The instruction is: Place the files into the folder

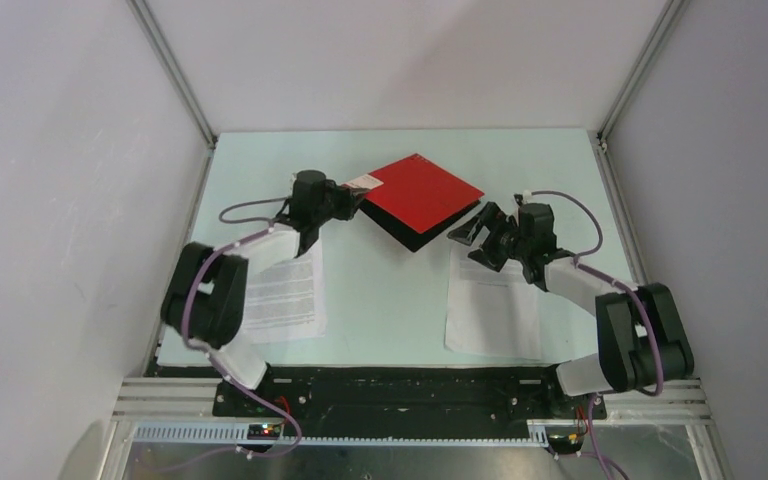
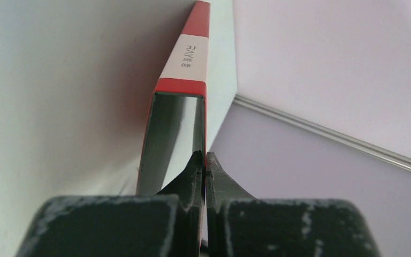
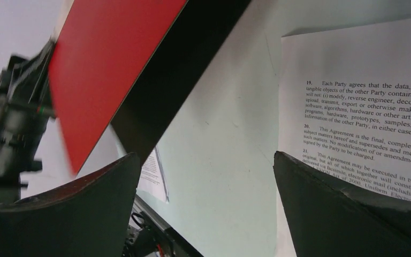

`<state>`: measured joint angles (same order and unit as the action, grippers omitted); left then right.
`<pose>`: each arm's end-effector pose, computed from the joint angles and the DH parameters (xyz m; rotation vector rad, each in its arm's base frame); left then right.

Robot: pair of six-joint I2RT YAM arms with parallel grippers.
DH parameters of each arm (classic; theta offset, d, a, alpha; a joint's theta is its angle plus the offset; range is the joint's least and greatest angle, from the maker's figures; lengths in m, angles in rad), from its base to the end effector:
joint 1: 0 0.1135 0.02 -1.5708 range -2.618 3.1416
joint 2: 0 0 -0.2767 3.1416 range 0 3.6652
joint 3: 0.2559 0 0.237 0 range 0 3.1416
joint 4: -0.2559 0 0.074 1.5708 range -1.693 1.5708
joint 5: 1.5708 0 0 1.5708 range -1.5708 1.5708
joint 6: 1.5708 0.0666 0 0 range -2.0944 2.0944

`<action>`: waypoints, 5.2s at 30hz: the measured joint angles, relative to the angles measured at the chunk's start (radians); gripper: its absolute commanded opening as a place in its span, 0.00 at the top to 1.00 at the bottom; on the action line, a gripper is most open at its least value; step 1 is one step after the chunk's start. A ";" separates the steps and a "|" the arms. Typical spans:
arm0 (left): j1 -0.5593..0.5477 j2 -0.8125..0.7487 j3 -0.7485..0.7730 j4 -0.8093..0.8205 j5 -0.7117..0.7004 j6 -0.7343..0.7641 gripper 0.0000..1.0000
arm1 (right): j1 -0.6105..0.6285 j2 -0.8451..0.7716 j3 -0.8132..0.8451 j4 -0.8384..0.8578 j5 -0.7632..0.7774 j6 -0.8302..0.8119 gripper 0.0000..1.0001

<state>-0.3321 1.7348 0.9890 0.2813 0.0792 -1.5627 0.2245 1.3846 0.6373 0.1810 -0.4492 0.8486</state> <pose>0.3763 -0.1353 0.2121 -1.2708 1.8946 -1.1961 0.2771 0.0929 0.2017 0.4248 2.2421 1.0802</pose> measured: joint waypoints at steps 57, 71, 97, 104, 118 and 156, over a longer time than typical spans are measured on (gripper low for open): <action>-0.085 -1.043 -0.126 -0.679 0.041 0.634 0.00 | 0.485 -0.014 0.888 -0.925 0.697 -0.267 1.00; -0.085 -1.041 0.084 -0.944 0.014 0.857 0.14 | 0.679 0.256 1.228 -1.363 0.913 -0.329 1.00; -0.287 -0.494 -0.103 -0.708 -0.017 0.826 0.45 | 0.097 -0.157 0.299 -0.687 0.076 -0.258 1.00; -0.287 -0.352 -0.101 -0.687 -0.049 0.827 0.52 | 0.087 -0.025 0.291 -0.623 0.071 -0.275 0.73; -0.277 -0.219 -0.100 -0.625 -0.046 0.828 0.58 | 0.113 -0.043 0.289 -0.816 0.494 -0.299 0.33; -0.098 0.146 0.196 -0.529 0.274 0.802 0.56 | 0.757 0.477 0.552 -0.589 0.718 -0.329 0.76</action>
<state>-0.4301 1.8812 1.1851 -0.2478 0.3527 -0.7605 0.9817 1.8618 1.1896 -0.4080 0.2687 0.5194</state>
